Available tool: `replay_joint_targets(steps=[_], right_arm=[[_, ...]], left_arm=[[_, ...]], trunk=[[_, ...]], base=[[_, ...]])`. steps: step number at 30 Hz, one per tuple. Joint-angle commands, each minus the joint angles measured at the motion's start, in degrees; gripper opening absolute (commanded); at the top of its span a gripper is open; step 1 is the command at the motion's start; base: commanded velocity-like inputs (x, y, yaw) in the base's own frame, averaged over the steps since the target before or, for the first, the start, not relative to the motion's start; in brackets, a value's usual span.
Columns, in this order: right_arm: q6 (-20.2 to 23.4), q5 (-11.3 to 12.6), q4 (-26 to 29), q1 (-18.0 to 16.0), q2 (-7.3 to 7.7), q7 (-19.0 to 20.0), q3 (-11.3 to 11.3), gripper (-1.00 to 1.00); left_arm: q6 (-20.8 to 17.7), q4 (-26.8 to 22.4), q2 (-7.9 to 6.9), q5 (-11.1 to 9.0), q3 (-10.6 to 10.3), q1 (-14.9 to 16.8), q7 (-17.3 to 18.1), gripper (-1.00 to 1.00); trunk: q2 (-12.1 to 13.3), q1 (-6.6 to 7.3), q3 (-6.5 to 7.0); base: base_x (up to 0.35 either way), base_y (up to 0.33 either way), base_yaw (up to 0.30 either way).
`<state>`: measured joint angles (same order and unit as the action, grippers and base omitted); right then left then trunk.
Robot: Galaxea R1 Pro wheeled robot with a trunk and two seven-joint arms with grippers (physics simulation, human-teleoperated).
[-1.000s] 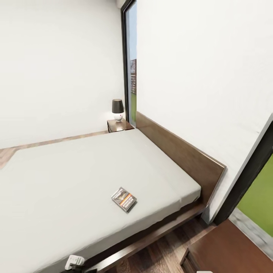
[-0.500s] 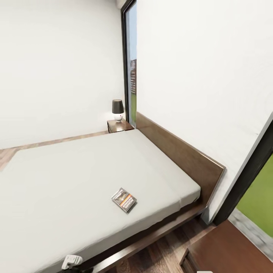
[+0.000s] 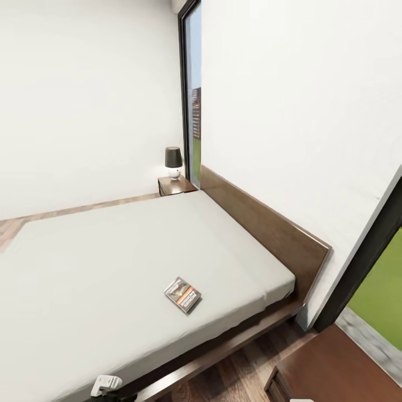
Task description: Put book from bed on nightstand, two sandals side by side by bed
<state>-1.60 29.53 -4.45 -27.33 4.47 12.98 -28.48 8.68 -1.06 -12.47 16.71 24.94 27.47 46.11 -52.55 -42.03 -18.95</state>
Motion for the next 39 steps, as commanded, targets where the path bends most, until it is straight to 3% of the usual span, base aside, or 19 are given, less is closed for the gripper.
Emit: replay_joint_targets(steps=[1,39], right_arm=[[-0.2,0.6,-0.2,-0.1,-0.02,0.4,-0.5,1.0],[-0.2,0.6,-0.2,0.0,-0.03,0.4,-0.5,1.0]], left_arm=[[0.3,0.0,-0.01,0.6,0.4,0.0,0.1,1.0],[0.3,0.0,0.43,0.6,0.4,0.0,0.0,1.0]], trunk=[[0.4,0.22,0.12],[15.6,8.57,6.94]], base=[[0.0,0.0,0.0],[0.0,0.0,0.0]])
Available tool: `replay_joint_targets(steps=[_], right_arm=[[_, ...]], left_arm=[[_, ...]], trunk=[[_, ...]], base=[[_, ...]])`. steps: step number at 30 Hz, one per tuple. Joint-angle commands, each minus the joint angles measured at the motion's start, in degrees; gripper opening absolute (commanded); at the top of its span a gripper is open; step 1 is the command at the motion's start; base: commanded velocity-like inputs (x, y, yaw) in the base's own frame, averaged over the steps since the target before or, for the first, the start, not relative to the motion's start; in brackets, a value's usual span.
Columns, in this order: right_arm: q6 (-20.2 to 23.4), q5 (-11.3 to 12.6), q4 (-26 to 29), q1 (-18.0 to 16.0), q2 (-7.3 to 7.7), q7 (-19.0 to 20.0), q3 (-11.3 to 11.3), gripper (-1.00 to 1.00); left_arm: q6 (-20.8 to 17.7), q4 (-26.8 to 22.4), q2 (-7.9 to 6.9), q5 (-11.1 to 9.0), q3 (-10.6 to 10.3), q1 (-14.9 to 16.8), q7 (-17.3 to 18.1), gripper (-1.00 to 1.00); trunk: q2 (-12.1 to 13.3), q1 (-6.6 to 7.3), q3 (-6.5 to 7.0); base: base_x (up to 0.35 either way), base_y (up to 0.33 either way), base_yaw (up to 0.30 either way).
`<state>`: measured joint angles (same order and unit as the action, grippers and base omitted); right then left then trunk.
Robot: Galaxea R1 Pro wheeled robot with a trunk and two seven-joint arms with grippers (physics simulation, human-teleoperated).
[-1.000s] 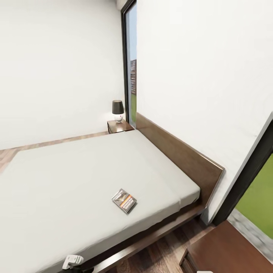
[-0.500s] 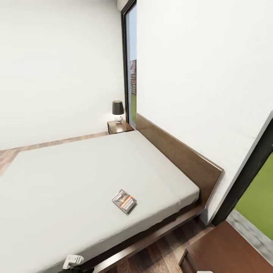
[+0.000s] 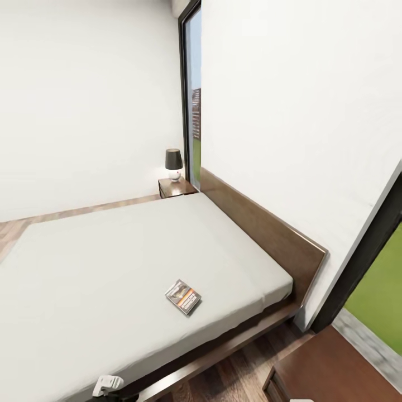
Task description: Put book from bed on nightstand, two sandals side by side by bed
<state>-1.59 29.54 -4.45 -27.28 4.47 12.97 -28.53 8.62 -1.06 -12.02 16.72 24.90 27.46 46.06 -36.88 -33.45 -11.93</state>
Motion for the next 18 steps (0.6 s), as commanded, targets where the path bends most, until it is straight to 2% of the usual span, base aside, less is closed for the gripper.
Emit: replay_joint_targets(steps=[1,18], right_arm=[[-0.2,0.6,-0.2,-0.1,-0.03,0.4,-0.5,1.0],[-0.2,0.6,-0.2,-0.1,-0.03,0.4,-0.5,1.0]], left_arm=[[0.3,0.0,-0.02,0.6,0.4,0.0,0.1,1.0],[0.3,0.0,0.05,0.6,0.4,0.0,0.0,1.0]], trunk=[[0.3,0.21,0.1],[7.2,3.94,3.15]], base=[[0.0,0.0,0.0],[0.0,0.0,0.0]])
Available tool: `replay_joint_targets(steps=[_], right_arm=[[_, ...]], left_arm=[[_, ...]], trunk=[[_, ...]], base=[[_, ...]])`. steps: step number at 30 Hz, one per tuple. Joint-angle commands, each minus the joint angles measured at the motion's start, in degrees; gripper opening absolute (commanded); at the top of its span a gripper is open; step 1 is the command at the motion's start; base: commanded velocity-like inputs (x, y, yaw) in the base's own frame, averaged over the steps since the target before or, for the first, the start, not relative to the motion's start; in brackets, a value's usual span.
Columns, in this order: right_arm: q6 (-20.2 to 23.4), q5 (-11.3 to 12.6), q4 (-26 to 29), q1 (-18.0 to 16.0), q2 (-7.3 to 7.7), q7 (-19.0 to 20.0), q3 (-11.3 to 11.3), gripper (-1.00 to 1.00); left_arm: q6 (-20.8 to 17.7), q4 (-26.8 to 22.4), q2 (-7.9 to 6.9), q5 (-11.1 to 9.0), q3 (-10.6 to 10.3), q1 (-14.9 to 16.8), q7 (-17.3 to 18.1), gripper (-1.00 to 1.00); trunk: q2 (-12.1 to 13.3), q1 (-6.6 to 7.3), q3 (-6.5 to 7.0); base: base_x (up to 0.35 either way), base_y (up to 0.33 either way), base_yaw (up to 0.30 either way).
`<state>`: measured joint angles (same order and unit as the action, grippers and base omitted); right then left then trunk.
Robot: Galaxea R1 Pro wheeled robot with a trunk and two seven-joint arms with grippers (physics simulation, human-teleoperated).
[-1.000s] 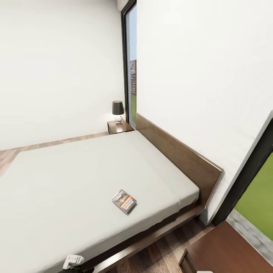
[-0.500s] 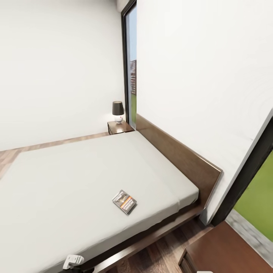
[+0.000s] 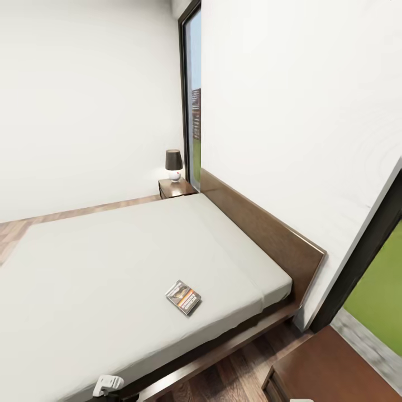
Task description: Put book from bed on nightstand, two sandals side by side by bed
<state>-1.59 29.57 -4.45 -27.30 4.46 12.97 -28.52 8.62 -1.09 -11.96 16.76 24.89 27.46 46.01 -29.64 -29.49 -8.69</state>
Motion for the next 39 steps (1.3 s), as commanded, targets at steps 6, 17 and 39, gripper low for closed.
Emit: replay_joint_targets(steps=[6,17,39], right_arm=[[-0.2,0.6,-0.2,-0.1,-0.04,0.4,-0.5,1.0],[-0.2,0.6,-0.2,-0.1,-0.02,0.4,-0.5,1.0],[-0.2,0.6,-0.2,-0.1,-0.05,0.4,-0.5,1.0]], left_arm=[[0.3,0.0,0.0,0.6,0.4,0.0,0.0,1.0],[0.3,0.1,0.38,0.6,0.4,0.0,0.0,1.0],[0.3,0.0,0.7,0.6,0.3,0.0,0.0,1.0]], trunk=[[2.3,1.3,0.98],[6.7,3.71,2.95],[6.7,3.71,2.95]], base=[[0.0,0.0,0.0],[0.0,0.0,0.0],[0.0,0.0,0.0]])
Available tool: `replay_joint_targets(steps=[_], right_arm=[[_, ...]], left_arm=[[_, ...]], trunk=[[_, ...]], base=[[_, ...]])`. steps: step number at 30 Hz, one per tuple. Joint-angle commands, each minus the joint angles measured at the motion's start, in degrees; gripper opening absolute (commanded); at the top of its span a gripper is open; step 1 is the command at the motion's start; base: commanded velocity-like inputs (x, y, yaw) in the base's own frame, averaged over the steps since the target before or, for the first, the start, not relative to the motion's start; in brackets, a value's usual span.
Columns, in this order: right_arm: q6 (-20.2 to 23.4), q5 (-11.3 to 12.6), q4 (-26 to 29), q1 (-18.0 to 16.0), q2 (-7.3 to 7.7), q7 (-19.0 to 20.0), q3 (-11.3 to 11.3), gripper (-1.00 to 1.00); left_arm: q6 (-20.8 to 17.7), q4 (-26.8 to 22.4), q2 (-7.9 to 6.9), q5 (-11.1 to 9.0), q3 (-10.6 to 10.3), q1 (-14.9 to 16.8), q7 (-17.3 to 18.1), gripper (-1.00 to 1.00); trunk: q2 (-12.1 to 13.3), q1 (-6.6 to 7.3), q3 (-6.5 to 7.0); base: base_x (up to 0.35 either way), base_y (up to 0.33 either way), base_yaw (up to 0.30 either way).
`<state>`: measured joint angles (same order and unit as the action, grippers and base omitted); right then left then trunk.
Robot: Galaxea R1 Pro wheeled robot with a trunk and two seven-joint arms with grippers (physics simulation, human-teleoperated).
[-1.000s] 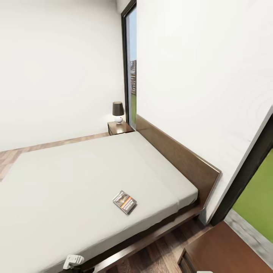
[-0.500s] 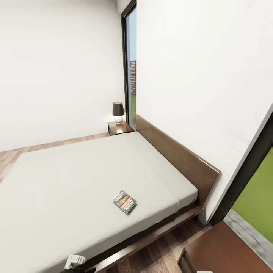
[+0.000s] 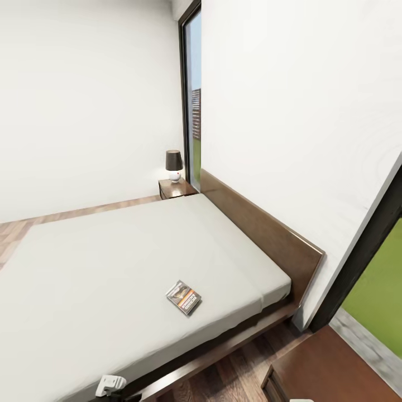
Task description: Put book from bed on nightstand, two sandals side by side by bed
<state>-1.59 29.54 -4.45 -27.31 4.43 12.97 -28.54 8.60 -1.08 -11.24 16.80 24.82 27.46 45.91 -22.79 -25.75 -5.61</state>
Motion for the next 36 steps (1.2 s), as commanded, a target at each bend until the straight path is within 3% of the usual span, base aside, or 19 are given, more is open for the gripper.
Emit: replay_joint_targets(steps=[1,8,21,26,36], right_arm=[[-0.2,0.6,-0.2,-0.1,-0.01,0.4,-0.5,1.0],[-0.2,0.6,-0.2,-0.1,-0.02,0.4,-0.5,1.0],[-0.2,0.6,-0.2,-0.1,0.0,0.4,-0.5,1.0],[-0.2,0.6,-0.2,-0.1,-0.01,0.4,-0.5,1.0],[-0.7,0.6,-0.2,0.0,0.02,0.2,-0.4,1.0]], left_arm=[[0.3,0.0,-0.01,0.6,0.4,0.1,0.1,1.0],[0.3,0.0,-0.01,0.6,0.4,0.1,0.1,1.0],[0.3,0.0,-0.01,0.6,0.4,0.1,0.1,1.0],[0.4,0.0,-0.01,0.6,0.4,0.1,0.0,1.0],[0.4,0.1,-0.01,0.6,0.4,0.1,0.0,1.0]], trunk=[[-0.1,-0.04,-0.13],[-0.1,-0.04,-0.13],[-0.1,-0.04,-0.13],[-0.1,-0.04,-0.13],[-0.1,-0.04,-0.13]], base=[[0.0,0.0,0.0],[0.0,0.0,0.028],[0.002,0.0,0.277],[0.168,-0.077,0.273],[0.185,-0.136,0.034]])
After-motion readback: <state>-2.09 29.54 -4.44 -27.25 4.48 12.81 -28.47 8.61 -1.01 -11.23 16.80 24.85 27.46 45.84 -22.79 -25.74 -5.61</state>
